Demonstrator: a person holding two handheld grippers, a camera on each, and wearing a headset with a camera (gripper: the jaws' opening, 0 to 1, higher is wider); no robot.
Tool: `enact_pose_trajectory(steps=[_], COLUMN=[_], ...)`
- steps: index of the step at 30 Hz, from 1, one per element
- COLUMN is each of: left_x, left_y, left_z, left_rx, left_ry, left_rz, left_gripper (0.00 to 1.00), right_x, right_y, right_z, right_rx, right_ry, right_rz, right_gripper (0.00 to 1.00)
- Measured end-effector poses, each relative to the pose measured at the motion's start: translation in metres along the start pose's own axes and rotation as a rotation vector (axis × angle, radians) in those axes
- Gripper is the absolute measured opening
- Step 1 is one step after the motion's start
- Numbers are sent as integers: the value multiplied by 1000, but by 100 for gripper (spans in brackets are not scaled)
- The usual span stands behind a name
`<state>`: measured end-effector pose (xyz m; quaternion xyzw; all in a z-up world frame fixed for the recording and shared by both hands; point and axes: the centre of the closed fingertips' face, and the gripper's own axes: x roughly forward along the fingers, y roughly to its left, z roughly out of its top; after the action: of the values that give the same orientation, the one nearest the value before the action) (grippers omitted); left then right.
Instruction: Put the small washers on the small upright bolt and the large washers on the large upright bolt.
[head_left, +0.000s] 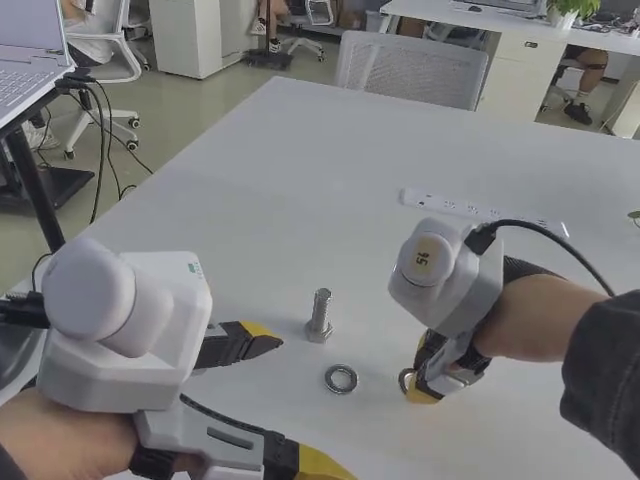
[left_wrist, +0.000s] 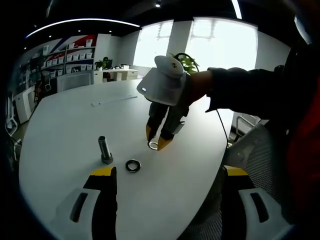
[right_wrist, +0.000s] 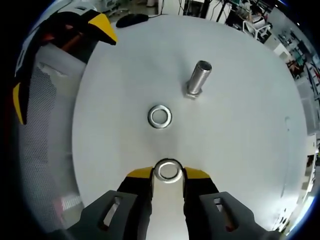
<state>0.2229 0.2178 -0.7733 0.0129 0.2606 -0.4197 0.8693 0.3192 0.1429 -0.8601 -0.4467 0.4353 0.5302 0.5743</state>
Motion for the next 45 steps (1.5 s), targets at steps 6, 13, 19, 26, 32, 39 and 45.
enact_pose_trajectory(steps=[6, 13, 19, 26, 32, 39, 45], left_x=[0, 0, 2, 2, 3, 2, 4], left_y=[4, 9, 13, 18, 21, 26, 28], left_z=[1, 4, 4, 4, 3, 1, 0], left_rx=[6, 12, 13, 13, 9, 3, -1], left_ry=[2, 4, 2, 1, 3, 4, 7], left_rz=[4, 8, 10, 15, 14, 19, 19], left_gripper=[86, 86, 86, 86, 86, 85, 85], right_x=[-6, -17, -29, -48, -63, -73, -76], right_y=[-1, -2, -6, -10, -16, -24, -30], right_z=[3, 7, 14, 27, 42, 64, 85], right_rx=[2, -1, -13, -37, -65, -114, -160], right_ry=[-14, -30, -44, -68, -79, -87, -90], right_rz=[-10, -27, -48, -74, -98, -116, -127], right_gripper=[23, 23, 23, 23, 23, 23, 23])
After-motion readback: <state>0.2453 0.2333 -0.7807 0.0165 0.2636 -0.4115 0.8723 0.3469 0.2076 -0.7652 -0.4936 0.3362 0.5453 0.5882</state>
